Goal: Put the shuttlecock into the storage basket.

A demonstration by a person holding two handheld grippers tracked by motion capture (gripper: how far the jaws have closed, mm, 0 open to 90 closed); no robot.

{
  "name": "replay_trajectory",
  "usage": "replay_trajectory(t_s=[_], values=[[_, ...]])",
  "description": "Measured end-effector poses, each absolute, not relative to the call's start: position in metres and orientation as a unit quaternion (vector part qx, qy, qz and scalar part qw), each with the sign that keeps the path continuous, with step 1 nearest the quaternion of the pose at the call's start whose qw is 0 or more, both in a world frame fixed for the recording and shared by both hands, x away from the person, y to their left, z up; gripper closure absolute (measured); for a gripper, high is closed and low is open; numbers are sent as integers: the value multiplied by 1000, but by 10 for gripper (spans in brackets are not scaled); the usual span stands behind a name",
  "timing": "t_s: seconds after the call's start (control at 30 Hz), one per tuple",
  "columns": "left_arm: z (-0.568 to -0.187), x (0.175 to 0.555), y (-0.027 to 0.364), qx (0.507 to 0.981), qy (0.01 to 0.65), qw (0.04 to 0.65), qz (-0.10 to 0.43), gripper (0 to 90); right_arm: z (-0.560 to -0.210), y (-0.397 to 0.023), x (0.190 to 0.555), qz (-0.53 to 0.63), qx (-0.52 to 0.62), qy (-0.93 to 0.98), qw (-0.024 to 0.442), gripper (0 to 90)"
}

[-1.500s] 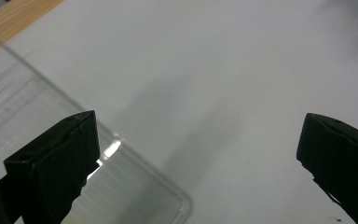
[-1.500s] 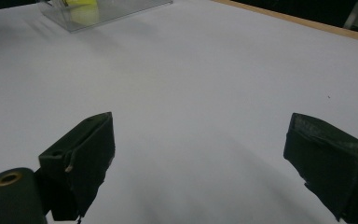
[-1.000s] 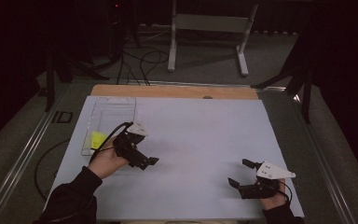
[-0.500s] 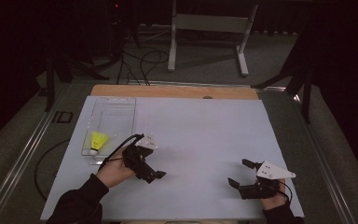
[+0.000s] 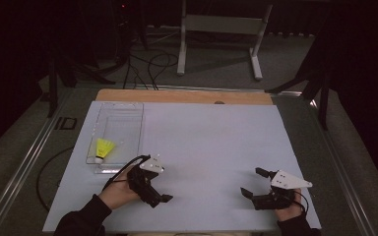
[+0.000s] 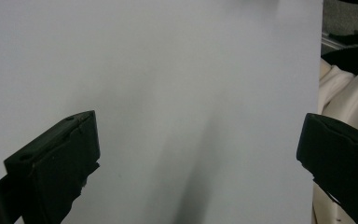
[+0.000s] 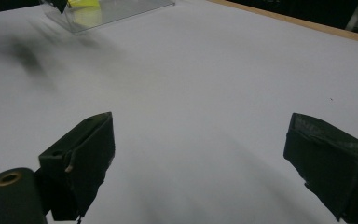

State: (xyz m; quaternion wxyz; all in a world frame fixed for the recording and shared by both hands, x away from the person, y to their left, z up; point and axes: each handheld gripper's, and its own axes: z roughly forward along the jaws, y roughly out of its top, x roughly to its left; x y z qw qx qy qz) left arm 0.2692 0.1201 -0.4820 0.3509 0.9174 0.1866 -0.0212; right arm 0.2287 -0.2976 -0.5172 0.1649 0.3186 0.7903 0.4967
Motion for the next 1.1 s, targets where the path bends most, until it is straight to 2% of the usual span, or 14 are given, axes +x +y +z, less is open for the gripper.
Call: replay_trajectory(t_s=[0.43, 0.87, 1.1], values=[[-500, 246, 136, 923, 199, 328, -18, 3, -517, -297, 228, 496, 318, 791, 166, 90], [-516, 234, 166, 912, 223, 343, -16, 3, -516, -297, 228, 496, 318, 791, 166, 90], [-520, 228, 189, 896, 261, 360, -8, 3, -516, -297, 228, 495, 318, 791, 167, 89]])
